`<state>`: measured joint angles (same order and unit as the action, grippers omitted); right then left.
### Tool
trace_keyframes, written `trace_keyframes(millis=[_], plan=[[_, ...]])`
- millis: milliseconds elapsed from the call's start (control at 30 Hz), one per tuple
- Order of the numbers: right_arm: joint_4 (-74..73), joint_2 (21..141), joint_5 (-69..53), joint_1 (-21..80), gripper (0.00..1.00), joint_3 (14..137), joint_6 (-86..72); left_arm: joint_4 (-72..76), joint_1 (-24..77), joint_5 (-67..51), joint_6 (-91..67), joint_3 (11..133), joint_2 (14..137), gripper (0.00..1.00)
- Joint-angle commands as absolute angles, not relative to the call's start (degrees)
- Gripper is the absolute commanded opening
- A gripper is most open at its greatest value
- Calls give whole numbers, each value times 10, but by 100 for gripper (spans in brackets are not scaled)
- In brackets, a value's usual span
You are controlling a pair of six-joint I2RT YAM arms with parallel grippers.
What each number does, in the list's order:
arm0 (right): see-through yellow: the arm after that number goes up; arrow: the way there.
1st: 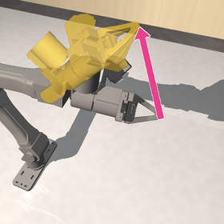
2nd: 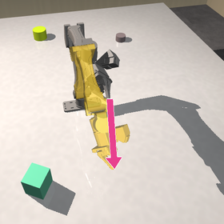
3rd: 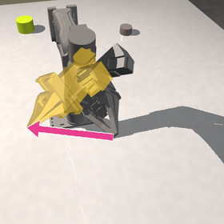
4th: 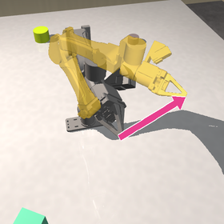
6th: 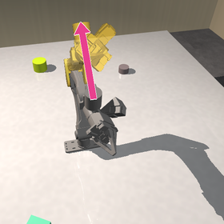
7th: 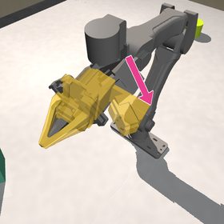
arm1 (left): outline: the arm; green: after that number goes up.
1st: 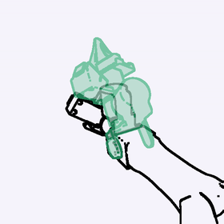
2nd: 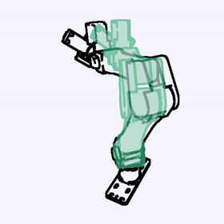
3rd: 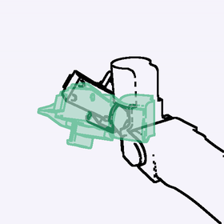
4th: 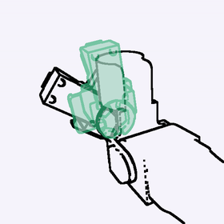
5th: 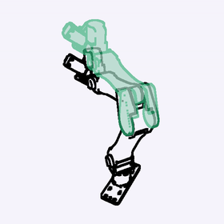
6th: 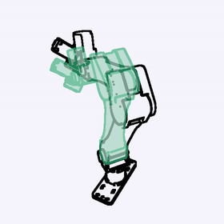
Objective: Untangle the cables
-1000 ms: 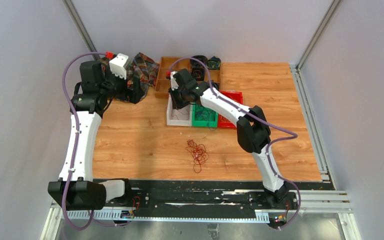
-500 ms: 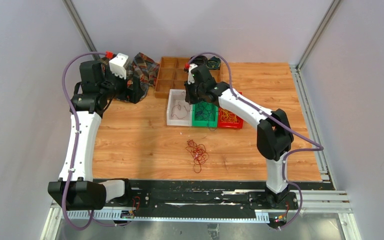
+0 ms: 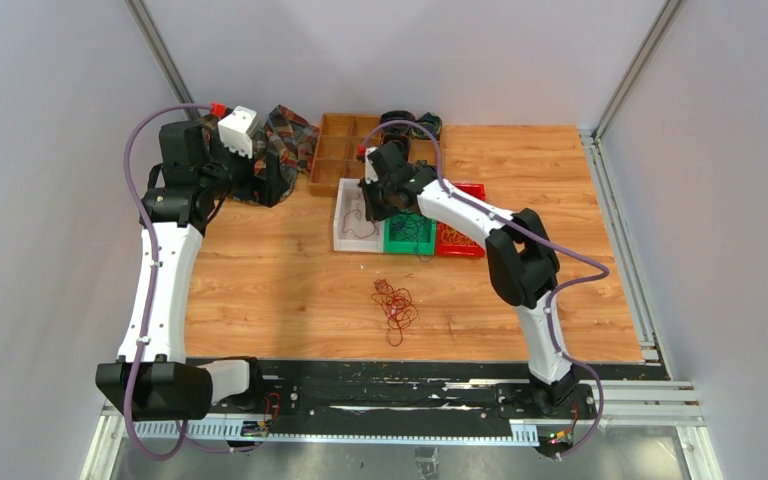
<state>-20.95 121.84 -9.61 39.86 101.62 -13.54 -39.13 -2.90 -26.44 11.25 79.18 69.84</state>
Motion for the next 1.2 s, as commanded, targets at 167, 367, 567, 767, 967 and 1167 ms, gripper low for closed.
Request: trace_keyframes(millis=[167, 367, 567, 767, 967, 1167], plan=[[-254, 1310, -60, 419, 1, 1128, -113, -380, -35, -281, 101, 806, 692, 98], [-252, 1349, -9, 428, 1, 1167, -102, -381, -36, -279, 105, 806, 693, 98], [-247, 1368, 22, 436, 11, 1169, -97, -378, -36, -286, 102, 802, 694, 98], [-228, 1321, 53, 439, 37, 1160, -86, -384, -36, -289, 114, 791, 692, 98], [-214, 1258, 47, 441, 53, 1143, -86, -393, -36, -294, 116, 795, 688, 98], [-216, 1222, 55, 441, 58, 1125, -78, -404, -36, -292, 122, 801, 682, 98]])
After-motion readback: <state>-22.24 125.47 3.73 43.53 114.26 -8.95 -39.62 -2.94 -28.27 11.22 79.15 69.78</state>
